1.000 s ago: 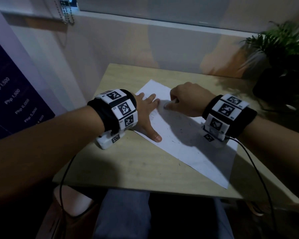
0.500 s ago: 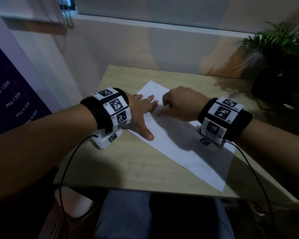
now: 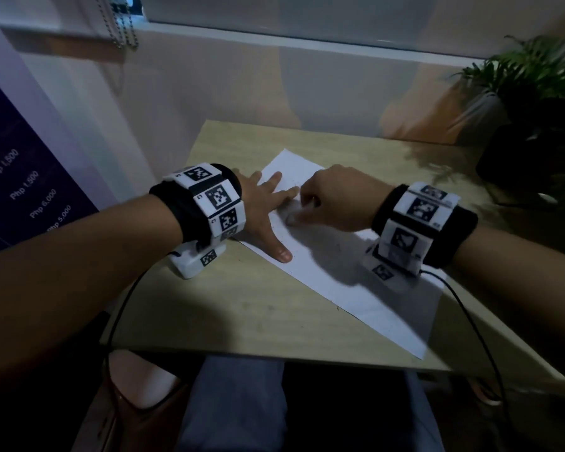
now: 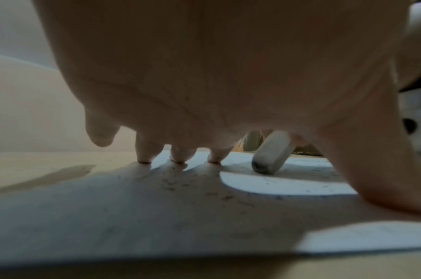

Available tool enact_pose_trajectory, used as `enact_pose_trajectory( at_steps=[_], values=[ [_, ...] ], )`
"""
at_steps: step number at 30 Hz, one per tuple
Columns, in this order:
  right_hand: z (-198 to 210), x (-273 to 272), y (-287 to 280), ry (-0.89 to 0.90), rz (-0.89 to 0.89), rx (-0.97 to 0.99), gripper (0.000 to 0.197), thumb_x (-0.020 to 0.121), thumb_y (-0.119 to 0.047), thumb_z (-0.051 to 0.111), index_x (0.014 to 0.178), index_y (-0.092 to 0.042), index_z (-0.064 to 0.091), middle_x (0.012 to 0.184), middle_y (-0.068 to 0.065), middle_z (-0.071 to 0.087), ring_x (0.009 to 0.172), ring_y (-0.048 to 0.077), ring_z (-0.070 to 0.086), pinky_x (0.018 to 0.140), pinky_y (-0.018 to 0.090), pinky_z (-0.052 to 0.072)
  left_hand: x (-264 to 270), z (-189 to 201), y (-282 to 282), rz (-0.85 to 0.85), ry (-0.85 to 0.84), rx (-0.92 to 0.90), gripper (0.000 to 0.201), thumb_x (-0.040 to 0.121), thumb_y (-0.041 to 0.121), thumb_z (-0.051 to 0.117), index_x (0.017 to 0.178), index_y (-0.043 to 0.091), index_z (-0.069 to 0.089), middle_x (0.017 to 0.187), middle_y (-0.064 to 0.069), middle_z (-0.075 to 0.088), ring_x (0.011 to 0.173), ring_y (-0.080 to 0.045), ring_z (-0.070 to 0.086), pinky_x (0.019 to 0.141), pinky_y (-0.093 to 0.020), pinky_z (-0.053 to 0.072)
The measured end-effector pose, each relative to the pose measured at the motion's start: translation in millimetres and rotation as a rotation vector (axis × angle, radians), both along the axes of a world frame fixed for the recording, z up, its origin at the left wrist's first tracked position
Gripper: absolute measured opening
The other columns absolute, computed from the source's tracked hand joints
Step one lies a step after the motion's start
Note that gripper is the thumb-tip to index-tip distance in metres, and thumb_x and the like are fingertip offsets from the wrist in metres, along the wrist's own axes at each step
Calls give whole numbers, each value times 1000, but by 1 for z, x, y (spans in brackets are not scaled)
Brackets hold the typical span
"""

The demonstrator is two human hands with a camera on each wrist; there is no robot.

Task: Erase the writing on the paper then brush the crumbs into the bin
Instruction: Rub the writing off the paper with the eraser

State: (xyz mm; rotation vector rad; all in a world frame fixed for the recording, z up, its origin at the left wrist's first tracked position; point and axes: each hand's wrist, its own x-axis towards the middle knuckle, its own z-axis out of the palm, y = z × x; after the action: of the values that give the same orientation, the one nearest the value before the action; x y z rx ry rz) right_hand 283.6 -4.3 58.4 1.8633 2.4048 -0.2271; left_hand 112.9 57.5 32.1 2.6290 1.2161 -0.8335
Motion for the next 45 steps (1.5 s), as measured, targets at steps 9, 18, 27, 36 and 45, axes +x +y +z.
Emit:
enact_pose_trajectory(
  at_steps=[9, 18, 27, 36, 45],
  values=[
    [-8, -19, -17, -158, 25, 148, 19, 98, -34, 49, 88, -19, 55, 72, -2, 46, 67, 22, 48, 48, 28, 24, 4, 4, -4, 4, 13, 8, 136, 58, 99, 55, 158, 41, -17, 166, -1, -29, 157, -33, -12, 123, -63, 4],
    [-2, -9, -4, -165, -83, 152, 29, 97, -37, 50, 79, -14, 49, 75, 3, 49, 68, 26, 50, 49, 27, 26, 1, -3, -1, 8, 1, 13, 142, 48, 106, 47, 154, 44, -23, 166, 3, -28, 157, -32, -11, 123, -64, 5],
    [3, 5, 1, -88, -102, 66, 49, 92, -59, 56, 79, -13, 60, 76, 5, 60, 70, 26, 58, 58, 31, 43, 0, -2, -3, 14, 5, 15, 139, 54, 104, 48, 154, 43, -27, 166, 4, -29, 157, -31, -13, 124, -61, 3],
    [2, -8, -22, -16, 36, 5, 36, 91, -57, 59, 81, -23, 61, 76, -4, 61, 75, 21, 58, 58, 29, 41, 3, 1, -5, 26, -3, -9, 136, 58, 100, 54, 155, 45, -25, 166, 2, -30, 156, -32, -14, 124, -62, 2],
    [-6, -4, -15, -100, -19, 120, 36, 95, -43, 54, 68, -21, 45, 65, -3, 46, 63, 21, 49, 49, 27, 27, 0, -3, -1, 20, -33, -7, 139, 54, 102, 52, 155, 44, -24, 167, 1, -28, 156, -33, -13, 123, -60, 2]
  ],
)
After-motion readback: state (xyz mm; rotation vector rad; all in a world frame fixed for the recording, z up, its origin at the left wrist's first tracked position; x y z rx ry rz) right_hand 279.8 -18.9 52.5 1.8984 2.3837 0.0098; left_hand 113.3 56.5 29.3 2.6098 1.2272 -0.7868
